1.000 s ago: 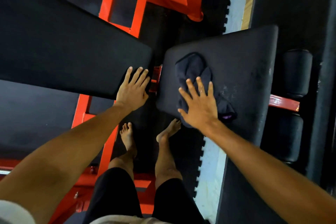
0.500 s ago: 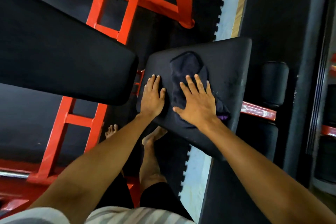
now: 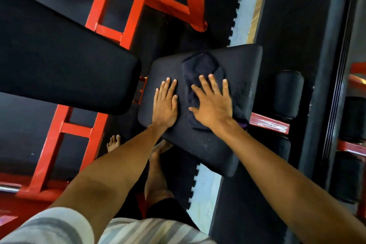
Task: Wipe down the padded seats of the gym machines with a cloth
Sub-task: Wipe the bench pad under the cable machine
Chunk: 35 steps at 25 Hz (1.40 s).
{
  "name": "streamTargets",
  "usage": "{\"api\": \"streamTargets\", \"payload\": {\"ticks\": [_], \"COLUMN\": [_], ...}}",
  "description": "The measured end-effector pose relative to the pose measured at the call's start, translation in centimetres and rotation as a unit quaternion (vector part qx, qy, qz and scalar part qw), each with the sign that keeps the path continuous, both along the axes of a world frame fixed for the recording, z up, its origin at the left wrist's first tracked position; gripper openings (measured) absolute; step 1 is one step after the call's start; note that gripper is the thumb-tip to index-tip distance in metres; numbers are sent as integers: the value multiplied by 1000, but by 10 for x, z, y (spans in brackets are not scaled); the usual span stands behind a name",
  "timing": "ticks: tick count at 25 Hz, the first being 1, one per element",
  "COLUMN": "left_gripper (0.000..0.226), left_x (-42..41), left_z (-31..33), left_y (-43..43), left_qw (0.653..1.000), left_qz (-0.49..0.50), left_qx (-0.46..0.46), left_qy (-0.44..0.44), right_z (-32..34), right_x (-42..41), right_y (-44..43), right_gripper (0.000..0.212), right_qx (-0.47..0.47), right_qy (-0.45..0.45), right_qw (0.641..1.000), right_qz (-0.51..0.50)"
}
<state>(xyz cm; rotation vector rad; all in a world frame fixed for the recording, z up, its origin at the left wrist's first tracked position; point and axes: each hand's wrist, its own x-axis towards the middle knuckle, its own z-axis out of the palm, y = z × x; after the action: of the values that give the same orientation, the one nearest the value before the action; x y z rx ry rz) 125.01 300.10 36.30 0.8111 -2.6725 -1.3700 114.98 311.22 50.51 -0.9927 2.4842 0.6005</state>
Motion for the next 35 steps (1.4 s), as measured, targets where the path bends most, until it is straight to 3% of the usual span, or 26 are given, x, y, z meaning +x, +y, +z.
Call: {"api": "streamTargets", "payload": {"ticks": [3, 6, 9, 13, 17, 20, 24, 28, 31, 35], "left_gripper": [56, 57, 58, 58, 55, 55, 58, 61, 60, 62], "left_x": [1, 2, 3, 2, -2, 3, 1, -14, -38, -60], "left_z": [3, 0, -2, -3, -1, -3, 2, 10, 18, 29], "left_y": [-2, -2, 0, -2, 1, -1, 0, 0, 4, 11], "left_qw": [1000, 1000, 1000, 1000, 1000, 1000, 999, 996, 995, 997], "left_qz": [4, 3, 5, 5, 4, 0, -8, -58, -70, -64], "left_qx": [-3, -9, -11, -9, -16, -20, -29, -38, -30, -4], "left_qy": [-8, -7, -3, -1, -7, -6, 15, 58, 65, 46], "right_z": [19, 17, 4, -6, 6, 15, 3, -2, 6, 20], "right_x": [-10, 32, 60, 17, -33, -5, 40, 4, -40, -45], "right_y": [26, 46, 37, -2, 7, 36, 42, 9, 0, 33], "right_gripper": [81, 82, 78, 70, 74, 81, 78, 71, 74, 79], "right_qx": [-48, -80, -44, 22, -24, -87, -74, -25, -17, -92], "right_qy": [13, 35, -3, 1, 56, 88, 56, 6, 32, 74], "right_qw": [998, 996, 998, 998, 998, 989, 996, 998, 999, 989], "right_qz": [-44, -16, 36, 65, -28, -76, -16, 55, 15, -95]}}
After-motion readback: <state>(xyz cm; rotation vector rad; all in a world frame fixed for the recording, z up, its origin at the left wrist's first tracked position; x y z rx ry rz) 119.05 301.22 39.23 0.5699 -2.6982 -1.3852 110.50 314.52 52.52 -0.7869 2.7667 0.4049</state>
